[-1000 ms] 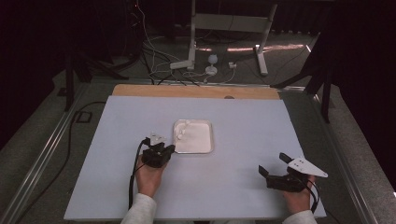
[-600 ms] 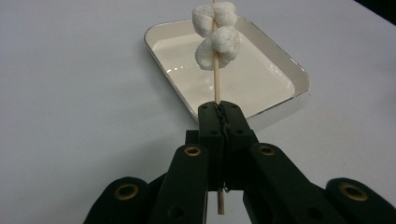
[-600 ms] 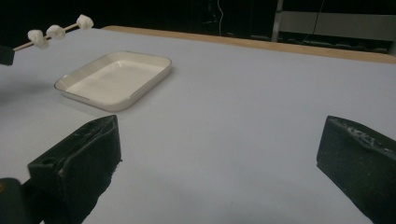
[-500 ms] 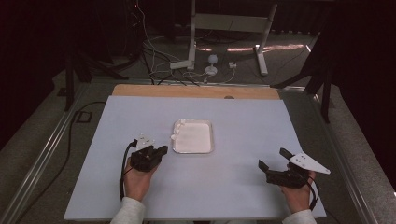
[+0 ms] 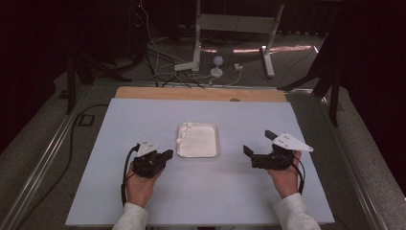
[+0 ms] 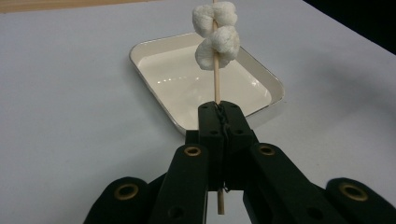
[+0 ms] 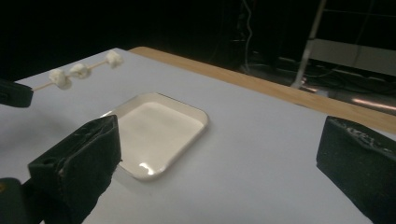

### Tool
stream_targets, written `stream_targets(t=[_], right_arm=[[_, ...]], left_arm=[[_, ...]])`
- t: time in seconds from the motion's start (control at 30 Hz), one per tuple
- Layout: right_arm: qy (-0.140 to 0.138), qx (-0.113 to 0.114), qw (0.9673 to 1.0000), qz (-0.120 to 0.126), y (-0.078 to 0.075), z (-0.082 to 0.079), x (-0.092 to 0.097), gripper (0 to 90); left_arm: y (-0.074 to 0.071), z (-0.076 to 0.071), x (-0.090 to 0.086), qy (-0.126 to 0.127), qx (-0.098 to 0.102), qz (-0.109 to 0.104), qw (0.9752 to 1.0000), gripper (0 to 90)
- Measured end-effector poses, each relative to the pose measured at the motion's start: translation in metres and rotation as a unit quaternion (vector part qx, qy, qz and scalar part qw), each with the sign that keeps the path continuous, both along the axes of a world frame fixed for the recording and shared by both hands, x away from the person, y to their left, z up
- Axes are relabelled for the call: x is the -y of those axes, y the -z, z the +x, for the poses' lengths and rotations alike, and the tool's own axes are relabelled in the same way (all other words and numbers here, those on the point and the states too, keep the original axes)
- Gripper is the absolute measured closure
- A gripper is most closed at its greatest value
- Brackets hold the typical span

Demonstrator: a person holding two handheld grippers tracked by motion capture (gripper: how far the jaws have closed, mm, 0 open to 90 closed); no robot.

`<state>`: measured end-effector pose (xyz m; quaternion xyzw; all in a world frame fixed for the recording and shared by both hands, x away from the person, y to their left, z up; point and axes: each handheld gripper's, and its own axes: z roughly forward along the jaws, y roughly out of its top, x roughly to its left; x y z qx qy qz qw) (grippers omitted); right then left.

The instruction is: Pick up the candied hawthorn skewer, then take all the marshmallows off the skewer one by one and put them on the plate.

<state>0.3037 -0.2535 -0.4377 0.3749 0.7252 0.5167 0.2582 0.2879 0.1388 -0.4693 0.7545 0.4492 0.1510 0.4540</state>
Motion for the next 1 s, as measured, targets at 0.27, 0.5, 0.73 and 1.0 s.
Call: stream_targets(t=[0.27,0.5,0.73,1.0], right_arm=[[-0.04,-0.005,0.999,-0.021,-0.006,0.026,-0.046,0.2],[-0.063,-0.016,0.9972,-0.037,-0.007,0.045,-0.078,0.2],[-0.071,-0.036,0.9962,-0.034,-0.004,0.058,-0.095,0.6],[-0.105,-0.065,0.9908,-0.056,0.004,0.062,-0.113,23.1]], left_arm=[[0.002,-0.004,0.005,0.007,-0.002,0.007,0.9999,89.8],[0.001,-0.006,0.007,0.009,-0.003,0.007,0.9999,89.8],[0.0,-0.008,0.008,0.012,-0.002,0.01,0.9999,89.8],[-0.001,-0.008,0.01,0.015,-0.001,0.01,0.9998,89.9]])
